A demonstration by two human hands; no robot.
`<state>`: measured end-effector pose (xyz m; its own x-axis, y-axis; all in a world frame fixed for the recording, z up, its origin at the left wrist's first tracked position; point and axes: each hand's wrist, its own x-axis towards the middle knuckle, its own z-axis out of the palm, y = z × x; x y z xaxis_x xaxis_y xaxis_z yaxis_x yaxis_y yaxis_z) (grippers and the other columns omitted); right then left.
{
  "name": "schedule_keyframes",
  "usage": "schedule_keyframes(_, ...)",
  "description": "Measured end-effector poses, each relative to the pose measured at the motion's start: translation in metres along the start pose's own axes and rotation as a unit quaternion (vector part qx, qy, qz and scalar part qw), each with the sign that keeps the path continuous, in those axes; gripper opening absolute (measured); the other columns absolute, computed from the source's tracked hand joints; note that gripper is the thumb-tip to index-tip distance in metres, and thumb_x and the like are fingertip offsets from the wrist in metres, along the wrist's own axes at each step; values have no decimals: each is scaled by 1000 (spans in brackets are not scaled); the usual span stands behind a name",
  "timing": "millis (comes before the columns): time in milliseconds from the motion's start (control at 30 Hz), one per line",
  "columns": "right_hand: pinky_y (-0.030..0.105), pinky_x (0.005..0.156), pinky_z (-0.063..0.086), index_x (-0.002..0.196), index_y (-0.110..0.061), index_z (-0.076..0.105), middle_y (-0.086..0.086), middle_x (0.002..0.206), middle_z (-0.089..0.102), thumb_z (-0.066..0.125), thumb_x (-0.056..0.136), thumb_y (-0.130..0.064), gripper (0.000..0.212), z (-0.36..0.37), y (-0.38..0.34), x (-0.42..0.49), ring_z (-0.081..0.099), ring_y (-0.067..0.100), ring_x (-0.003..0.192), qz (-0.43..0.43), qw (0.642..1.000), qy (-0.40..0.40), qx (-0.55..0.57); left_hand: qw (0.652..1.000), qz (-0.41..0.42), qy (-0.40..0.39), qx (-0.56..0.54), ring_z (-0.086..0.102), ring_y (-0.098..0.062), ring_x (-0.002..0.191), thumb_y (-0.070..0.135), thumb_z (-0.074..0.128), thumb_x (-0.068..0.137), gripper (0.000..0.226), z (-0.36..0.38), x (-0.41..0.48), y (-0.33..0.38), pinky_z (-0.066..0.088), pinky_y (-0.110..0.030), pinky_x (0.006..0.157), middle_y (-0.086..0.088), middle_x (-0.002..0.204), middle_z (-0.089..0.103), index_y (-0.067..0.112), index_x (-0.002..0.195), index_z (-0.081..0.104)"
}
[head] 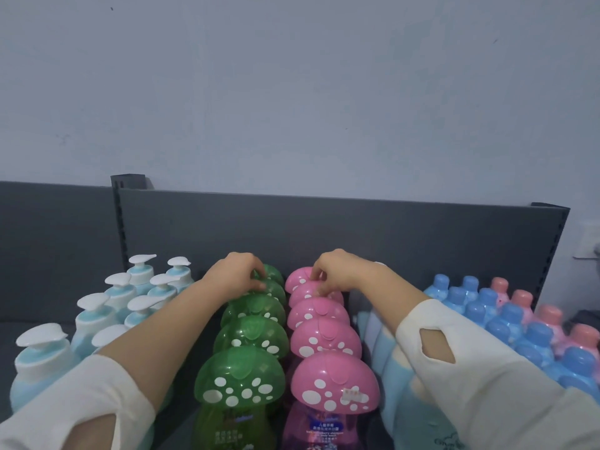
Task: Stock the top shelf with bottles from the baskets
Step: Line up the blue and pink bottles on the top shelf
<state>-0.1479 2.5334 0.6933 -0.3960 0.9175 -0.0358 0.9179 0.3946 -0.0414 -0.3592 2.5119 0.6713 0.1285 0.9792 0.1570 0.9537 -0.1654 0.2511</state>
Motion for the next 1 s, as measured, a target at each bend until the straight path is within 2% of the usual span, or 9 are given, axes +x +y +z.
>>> schedule_keyframes(100,36,82,54,117,-17,65,6,114,63,70,82,-28,37,-1,-1,2,61,25,94,3,1000,-15,-7,1000,-10,-5,9,56,-19,108,39,64,85,36,-2,0,0,46,-34,86,3,115,60,31,120,59)
schedule_keyframes(233,43,88,53,115,-9,65,12,116,63,67,84,-36,41,-3,-3,0,62,30,102,10,1000,-24,-7,1000,-9,2,28,51,-18,117,45,57,88,40,-4,-4,3,42,-35,88,7,125,55,36,127,51)
schedule_keyframes(333,41,90,51,125,-18,59,5,124,58,63,85,-45,48,-5,-8,-9,58,26,107,17,1000,-2,-11,999,7,18,32,51,-19,117,43,54,91,35,-10,-13,10,44,-37,89,7,127,54,34,124,54)
schedule_keyframes(433,33,82,46,130,-26,54,0,129,54,59,89,-44,45,-11,-16,-20,54,22,114,9,999,34,-12,998,29,35,41,52,-18,115,40,51,92,29,-22,-25,17,44,-36,85,8,123,56,34,119,57)
schedule_keyframes(533,32,79,44,128,-26,55,-1,129,56,56,91,-40,39,-18,-28,-34,54,21,114,-11,998,60,-15,996,46,50,52,53,-16,111,41,51,91,24,-38,-41,20,44,-34,83,10,117,58,34,113,60)
schedule_keyframes(767,35,84,47,126,-27,56,-3,124,58,57,91,-42,38,-20,-87,-60,54,19,114,-74,993,87,-9,990,63,76,99,54,-15,110,41,50,92,24,-60,-87,5,45,-32,79,11,114,59,35,113,59)
schedule_keyframes(900,40,90,48,126,-31,56,-4,126,57,56,90,-43,37,-15,-124,-71,53,18,116,-103,990,93,-18,990,56,87,93,54,-15,108,37,51,92,22,-72,-121,-7,42,-29,77,11,113,60,32,111,61)
schedule_keyframes(1000,37,88,48,125,-31,57,-6,124,59,57,90,-43,37,-13,-142,-80,54,17,114,-126,988,93,-16,990,39,91,101,54,-15,109,35,49,93,22,-78,-146,-17,42,-29,79,12,114,60,32,112,61)
